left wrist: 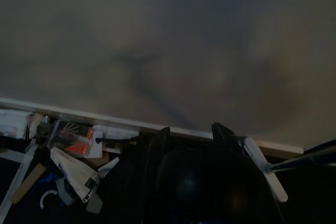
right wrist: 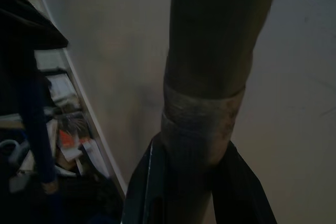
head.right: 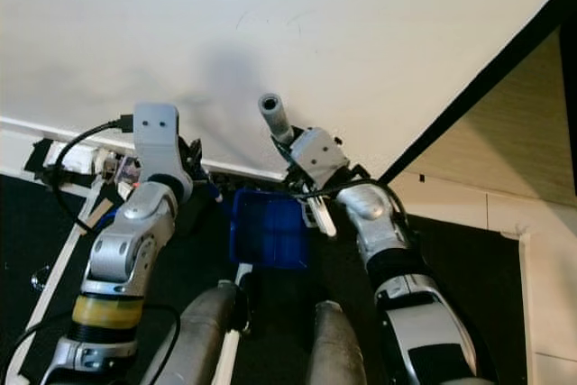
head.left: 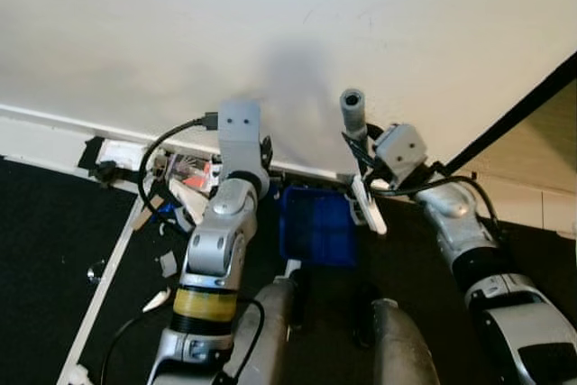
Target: Sweep floor
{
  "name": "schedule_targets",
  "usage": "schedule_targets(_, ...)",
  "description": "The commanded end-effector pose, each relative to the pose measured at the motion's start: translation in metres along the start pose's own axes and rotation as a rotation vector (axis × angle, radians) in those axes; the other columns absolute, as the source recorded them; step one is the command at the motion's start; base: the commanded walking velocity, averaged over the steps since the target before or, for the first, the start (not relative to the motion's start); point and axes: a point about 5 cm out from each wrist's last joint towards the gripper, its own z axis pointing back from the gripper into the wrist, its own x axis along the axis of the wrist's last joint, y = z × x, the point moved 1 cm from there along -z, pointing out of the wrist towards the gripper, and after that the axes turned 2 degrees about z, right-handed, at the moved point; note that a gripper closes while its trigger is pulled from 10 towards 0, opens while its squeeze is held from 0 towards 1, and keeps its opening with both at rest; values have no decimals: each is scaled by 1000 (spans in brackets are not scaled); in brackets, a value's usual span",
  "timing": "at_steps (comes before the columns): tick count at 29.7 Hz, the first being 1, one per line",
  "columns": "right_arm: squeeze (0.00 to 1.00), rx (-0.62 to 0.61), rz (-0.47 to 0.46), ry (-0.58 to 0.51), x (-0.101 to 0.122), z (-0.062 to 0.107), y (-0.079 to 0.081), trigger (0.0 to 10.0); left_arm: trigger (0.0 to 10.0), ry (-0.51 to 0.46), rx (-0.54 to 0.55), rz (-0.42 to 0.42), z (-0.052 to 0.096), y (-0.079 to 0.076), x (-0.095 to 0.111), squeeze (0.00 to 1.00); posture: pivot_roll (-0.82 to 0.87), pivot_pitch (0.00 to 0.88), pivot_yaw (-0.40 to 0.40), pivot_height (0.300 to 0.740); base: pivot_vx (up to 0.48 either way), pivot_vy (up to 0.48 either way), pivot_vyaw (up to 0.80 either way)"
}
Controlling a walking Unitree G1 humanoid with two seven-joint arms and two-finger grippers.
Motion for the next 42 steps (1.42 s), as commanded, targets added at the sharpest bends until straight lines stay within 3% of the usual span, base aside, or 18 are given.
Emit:
schedule_targets(1,0,2,8,93,-19,6,8,10000,10000,79,-10,13,4,0,-17,0,229,407,65,740,0,0,0)
schedule_targets(8,0,-59,-16,141,-27,4,13,10000,10000,86,6,27,14,-1,-12,0,257,449,71,740,0,0,0)
schedule_targets(15,0,-102,-71,166,-28,0,14,10000,10000,77,16,31,14,-7,0,0,269,451,70,740,0,0,0)
schedule_targets(16,0,-115,-238,144,-26,-3,17,10000,10000,72,19,28,12,-8,6,0,264,448,70,740,0,0,0)
schedule_targets(17,0,-115,-238,144,-26,-3,17,10000,10000,72,19,28,12,-8,6,0,264,448,70,740,0,0,0)
schedule_targets(19,0,-81,-482,66,-19,-9,25,10000,10000,70,29,17,9,-9,11,0,264,448,70,740,0,0,0)
schedule_targets(21,0,-44,-661,-7,-12,-14,31,10000,10000,71,42,-1,8,-11,15,0,262,445,71,740,0,0,0)
schedule_targets(26,0,35,-825,-126,5,-22,41,10000,10000,72,61,-12,7,-14,20,0,252,440,69,740,0,0,0)
schedule_targets(30,0,90,-883,-231,23,-28,44,10000,10000,75,63,-12,5,-16,21,0,237,428,60,740,0,0,0)
schedule_targets(34,0,130,-865,-330,39,-28,39,10000,10000,78,64,-9,3,-17,20,0,226,421,52,740,0,0,0)
schedule_targets(36,0,120,-757,-417,56,-21,21,10000,10000,80,68,-5,2,-16,19,0,218,418,49,740,0,0,0)
schedule_targets(37,0,120,-757,-417,56,-21,21,10000,10000,80,68,-5,2,-16,19,0,218,418,49,740,0,0,0)
schedule_targets(38,0,89,-643,-429,61,-15,9,10000,10000,82,70,-3,2,-15,18,0,202,413,46,740,0,0,0)
schedule_targets(39,0,89,-643,-429,61,-15,9,10000,10000,82,70,-3,2,-15,18,0,202,413,46,740,0,0,0)
schedule_targets(40,0,53,-516,-437,66,-5,-5,10000,10000,86,72,0,2,-14,17,0,197,411,46,740,0,0,0)
schedule_targets(42,0,24,-459,-443,69,3,-15,10000,10000,91,70,8,2,-14,15,0,186,404,44,740,0,0,0)
